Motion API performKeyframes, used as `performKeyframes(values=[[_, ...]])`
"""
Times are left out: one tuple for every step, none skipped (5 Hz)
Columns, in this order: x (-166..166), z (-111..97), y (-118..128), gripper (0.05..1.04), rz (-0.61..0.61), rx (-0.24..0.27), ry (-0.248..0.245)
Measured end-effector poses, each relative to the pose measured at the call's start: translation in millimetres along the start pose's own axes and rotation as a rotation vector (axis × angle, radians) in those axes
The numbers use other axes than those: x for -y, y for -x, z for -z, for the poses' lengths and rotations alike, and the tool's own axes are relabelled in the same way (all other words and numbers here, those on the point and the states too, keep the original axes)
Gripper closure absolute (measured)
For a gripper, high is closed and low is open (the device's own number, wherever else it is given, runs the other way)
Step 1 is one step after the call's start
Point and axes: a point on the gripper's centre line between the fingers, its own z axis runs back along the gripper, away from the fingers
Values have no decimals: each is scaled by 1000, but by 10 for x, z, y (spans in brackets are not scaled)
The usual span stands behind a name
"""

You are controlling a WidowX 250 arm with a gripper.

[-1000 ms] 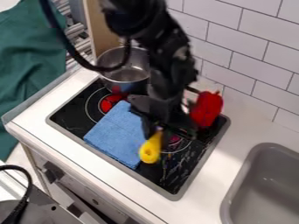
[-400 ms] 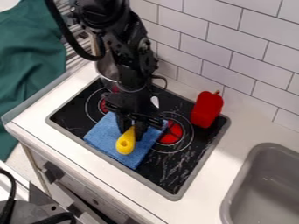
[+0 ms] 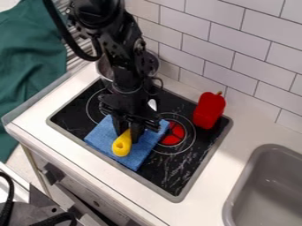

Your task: Move the knife to the top of the blue cloth

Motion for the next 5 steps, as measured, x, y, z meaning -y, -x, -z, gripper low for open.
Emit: performKeyframes(values=[[-10, -4, 18, 419, 5, -20, -6], [-2, -74, 8, 125, 9, -2, -19], [119, -276, 62, 74, 21, 57, -20], [270, -387, 103, 79, 40, 94, -19], [381, -397, 142, 79, 68, 100, -16]])
